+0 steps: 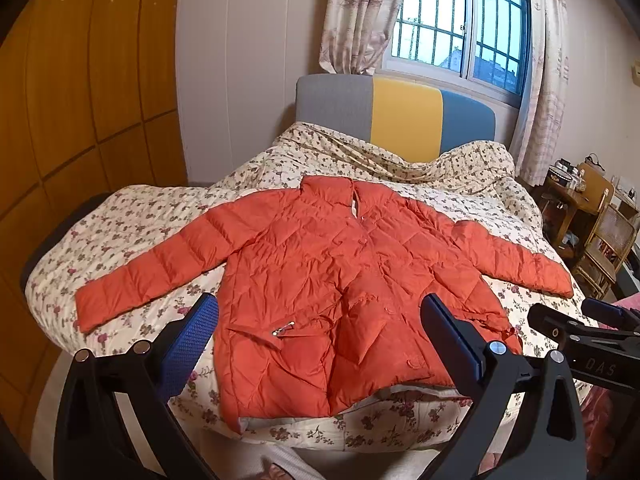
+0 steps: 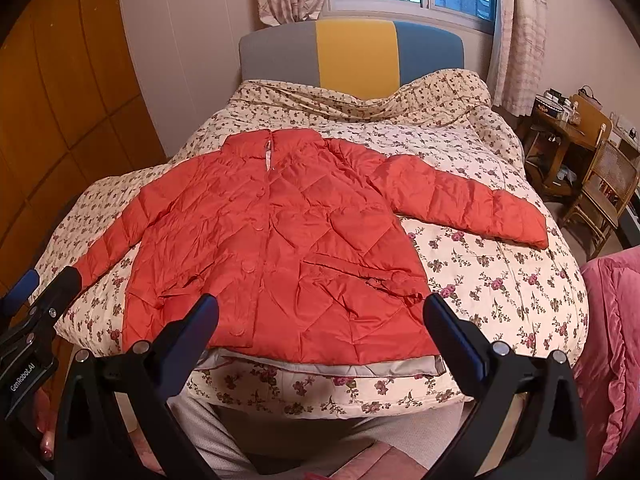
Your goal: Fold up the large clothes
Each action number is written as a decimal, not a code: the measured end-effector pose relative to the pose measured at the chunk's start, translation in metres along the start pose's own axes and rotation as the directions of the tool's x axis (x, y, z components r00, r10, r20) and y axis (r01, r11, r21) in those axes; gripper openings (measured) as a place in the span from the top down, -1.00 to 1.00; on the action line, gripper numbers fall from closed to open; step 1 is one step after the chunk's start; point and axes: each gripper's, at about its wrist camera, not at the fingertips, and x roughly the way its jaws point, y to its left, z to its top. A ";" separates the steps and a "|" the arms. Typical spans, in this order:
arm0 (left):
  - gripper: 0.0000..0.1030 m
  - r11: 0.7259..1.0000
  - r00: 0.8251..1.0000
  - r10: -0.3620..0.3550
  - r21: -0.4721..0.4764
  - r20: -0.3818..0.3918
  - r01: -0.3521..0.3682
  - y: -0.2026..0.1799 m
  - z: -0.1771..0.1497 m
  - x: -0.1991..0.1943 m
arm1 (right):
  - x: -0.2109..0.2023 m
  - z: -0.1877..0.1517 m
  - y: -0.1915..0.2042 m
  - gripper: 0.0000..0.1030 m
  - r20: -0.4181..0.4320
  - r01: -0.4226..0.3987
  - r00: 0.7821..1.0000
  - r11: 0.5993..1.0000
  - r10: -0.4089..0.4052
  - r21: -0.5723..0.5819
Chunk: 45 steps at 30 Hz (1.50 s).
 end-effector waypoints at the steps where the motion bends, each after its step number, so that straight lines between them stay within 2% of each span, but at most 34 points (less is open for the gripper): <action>1: -0.94 1.000 1.000 0.000 0.000 -0.002 0.000 0.000 0.000 0.001 | 0.000 0.000 0.000 -0.96 -0.002 0.001 1.000 1.000 -0.001 0.001; 45: -0.94 1.000 0.999 0.006 -0.006 -0.052 -0.006 0.002 -0.007 0.016 | 0.016 -0.002 -0.002 -0.96 -0.046 0.000 0.999 1.000 0.000 0.006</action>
